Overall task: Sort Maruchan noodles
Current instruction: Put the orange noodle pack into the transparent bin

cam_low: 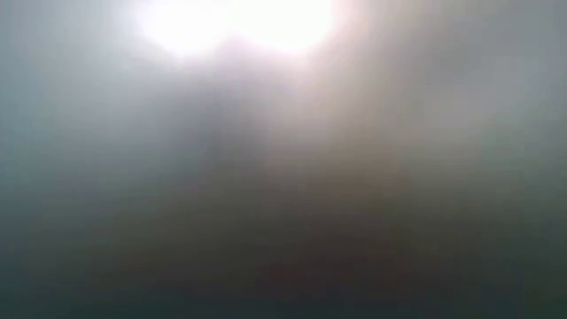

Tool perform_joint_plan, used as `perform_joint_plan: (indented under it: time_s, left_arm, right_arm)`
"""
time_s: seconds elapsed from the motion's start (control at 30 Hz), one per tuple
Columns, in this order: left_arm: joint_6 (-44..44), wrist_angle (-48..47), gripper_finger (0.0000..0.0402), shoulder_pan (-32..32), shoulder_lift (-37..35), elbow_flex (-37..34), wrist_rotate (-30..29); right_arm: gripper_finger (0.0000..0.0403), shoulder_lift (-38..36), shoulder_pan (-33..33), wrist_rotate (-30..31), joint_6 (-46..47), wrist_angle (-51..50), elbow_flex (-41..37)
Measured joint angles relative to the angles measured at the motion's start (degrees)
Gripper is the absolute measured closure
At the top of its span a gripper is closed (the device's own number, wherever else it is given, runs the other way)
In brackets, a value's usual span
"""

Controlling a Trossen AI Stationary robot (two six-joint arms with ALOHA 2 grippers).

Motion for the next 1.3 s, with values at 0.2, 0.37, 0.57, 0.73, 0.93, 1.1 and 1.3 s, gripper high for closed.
perform_joint_plan:
  time_s: [0.2,0.37,0.57,0.73,0.93,1.1,1.3]
  left_arm:
    - [-0.9,-0.6,0.0193,0.1,-4.1,-2.4,-0.5]
    - [-4.0,1.8,0.0193,0.1,-9.3,-6.1,-3.0]
    - [-12.1,2.9,0.0194,0.7,-15.2,-11.0,-9.5]
    - [-22.0,11.0,0.0194,0.6,-16.4,-16.7,-10.8]
    - [-23.7,18.4,0.0194,1.4,-16.3,-20.7,-10.8]
    - [-21.1,20.8,0.0194,2.9,-16.3,-21.7,-10.7]
    - [-18.3,20.7,0.0193,4.7,-16.3,-22.5,-9.8]
  right_arm:
    - [0.0264,0.7,3.9,0.1,3.9,2.7,-2.4]
    - [0.0264,4.4,8.8,0.4,3.9,14.6,-5.0]
    - [0.0264,13.0,11.6,0.6,5.6,22.1,-5.2]
    - [0.0264,21.2,13.9,-0.1,7.7,28.1,-5.3]
    - [0.0264,28.3,15.3,-1.4,8.6,34.1,-5.3]
    - [0.0264,32.5,15.9,-1.4,8.7,38.0,-5.3]
    - [0.0264,37.2,16.2,-1.3,8.9,44.0,-5.3]
